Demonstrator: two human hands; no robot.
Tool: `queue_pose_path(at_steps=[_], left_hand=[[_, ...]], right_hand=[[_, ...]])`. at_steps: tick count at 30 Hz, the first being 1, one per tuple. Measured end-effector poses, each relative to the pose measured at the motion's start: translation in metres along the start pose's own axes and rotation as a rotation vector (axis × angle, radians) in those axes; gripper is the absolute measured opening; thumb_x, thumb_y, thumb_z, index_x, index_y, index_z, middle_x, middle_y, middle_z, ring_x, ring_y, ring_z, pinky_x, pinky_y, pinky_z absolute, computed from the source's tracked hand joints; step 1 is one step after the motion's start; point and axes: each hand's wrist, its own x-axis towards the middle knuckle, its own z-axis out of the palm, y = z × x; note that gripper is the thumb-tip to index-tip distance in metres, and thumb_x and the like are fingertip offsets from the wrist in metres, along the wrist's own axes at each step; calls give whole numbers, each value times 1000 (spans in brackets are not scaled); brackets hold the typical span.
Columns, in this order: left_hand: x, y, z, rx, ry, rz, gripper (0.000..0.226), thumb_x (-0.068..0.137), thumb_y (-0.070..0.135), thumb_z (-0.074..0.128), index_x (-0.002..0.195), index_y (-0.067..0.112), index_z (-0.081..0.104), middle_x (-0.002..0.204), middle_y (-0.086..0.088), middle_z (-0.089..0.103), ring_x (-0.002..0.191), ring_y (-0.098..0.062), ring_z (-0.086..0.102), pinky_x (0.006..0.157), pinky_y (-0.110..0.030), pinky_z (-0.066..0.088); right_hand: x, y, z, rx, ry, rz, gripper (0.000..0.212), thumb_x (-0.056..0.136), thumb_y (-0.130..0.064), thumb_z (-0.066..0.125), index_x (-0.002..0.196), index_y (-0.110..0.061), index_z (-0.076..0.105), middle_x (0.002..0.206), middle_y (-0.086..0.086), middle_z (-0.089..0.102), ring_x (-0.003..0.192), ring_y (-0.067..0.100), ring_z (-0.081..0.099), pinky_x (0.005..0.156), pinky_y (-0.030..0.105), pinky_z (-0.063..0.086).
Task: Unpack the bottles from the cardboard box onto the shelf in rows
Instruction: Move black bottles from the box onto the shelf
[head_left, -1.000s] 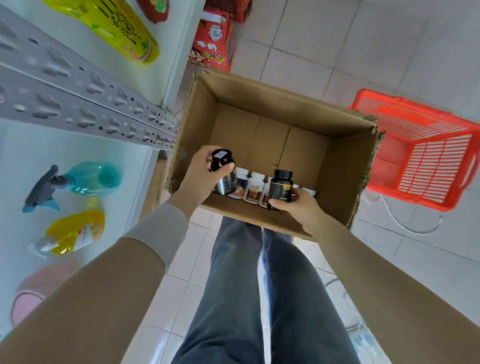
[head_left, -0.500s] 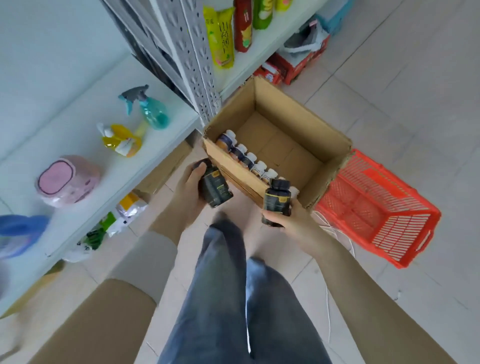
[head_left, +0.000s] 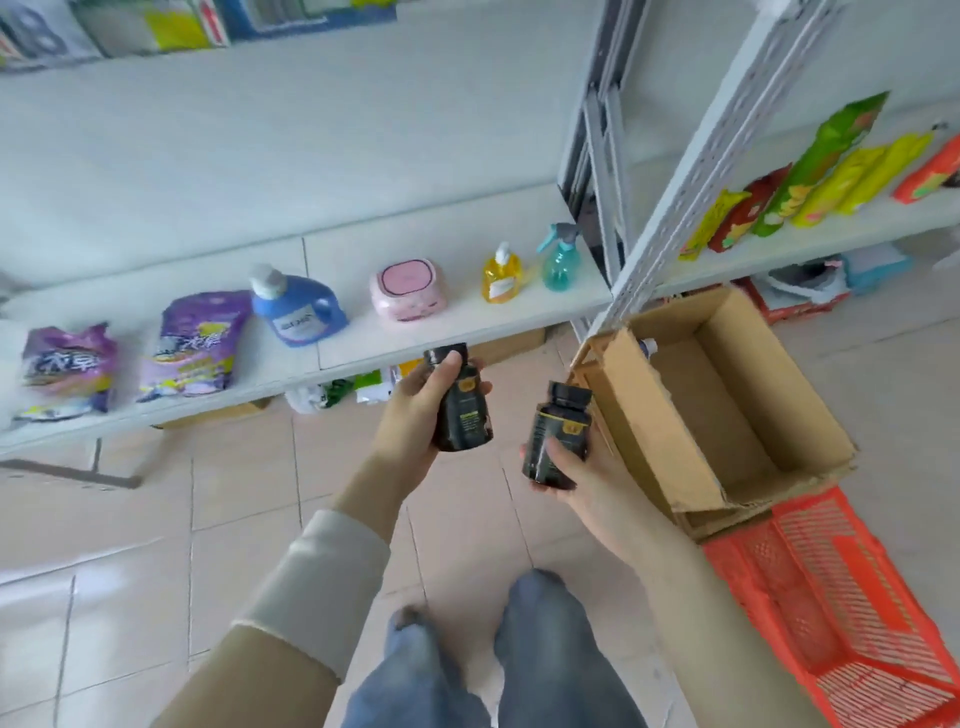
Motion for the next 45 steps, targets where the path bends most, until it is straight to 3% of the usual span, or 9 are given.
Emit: queue_pose_path(at_steps=[7,13,18,22,26,28,31,36,45], left_hand=[[-65,105,-126,-54,86,253,17,96,20,45,99,14,61,95,5,70,83,-12,68,61,-26,56],[-99,201,-198,-34,212,521,17,95,24,46,89,17,60,77,11,71,67,-7,68,57,-23,55],[-100,262,-229,47,225,641,15,95,21,47,92,13,60,81,7,69,67,-6,66,60,-22,53],[-83,328,-248,67,227,728,15,94,20,47,94,13,61,83,8,71,76,-8,66,67,-23,55],[-57,397,-262,137,222,740,17,94,24,48,94,15,62,96,-2,65,88,-17,60,84,-37,51],[-40,428,-269,183,217,749,16,95,24,47,95,16,61,92,-1,64,82,-12,60,80,-31,51],[-13,469,-284,313,222,736,14,94,26,50,94,19,62,91,0,66,81,-8,62,81,-25,50],[41,524,-319,576,210,652,25,84,36,64,103,19,64,104,-2,68,101,-16,61,98,-35,43],[155,590,-374,1000,109,544,26,80,27,71,104,19,64,109,-2,64,97,-15,58,83,-24,43]], right_hand=[[-2,-46,148,-211,-119,-169,41,82,-32,66,119,-33,49,119,-8,63,121,13,54,110,37,35],[-1,-109,261,-309,-335,-295,59,68,-50,71,121,-34,50,121,-6,64,117,12,58,107,42,39],[12,-168,320,-368,-430,-339,39,86,-30,61,121,-31,45,121,-5,63,107,6,61,78,18,44],[34,-226,362,-394,-426,-470,44,79,-31,68,118,-31,47,120,-2,63,116,11,57,106,37,39],[62,-286,400,-460,-438,-587,38,86,-15,63,118,-24,45,114,-5,62,111,9,57,106,36,41],[74,-317,418,-503,-441,-628,42,84,-11,63,121,-18,44,115,-2,63,109,10,58,102,32,43],[95,-358,444,-558,-410,-679,47,79,-14,69,120,-20,46,115,0,63,107,11,59,100,32,44],[141,-405,483,-690,-337,-724,45,72,-21,76,106,-30,48,115,-2,63,110,16,59,103,41,43],[218,-445,541,-1127,-226,-676,45,70,-21,78,106,-30,52,100,-8,64,95,8,59,84,23,47]])
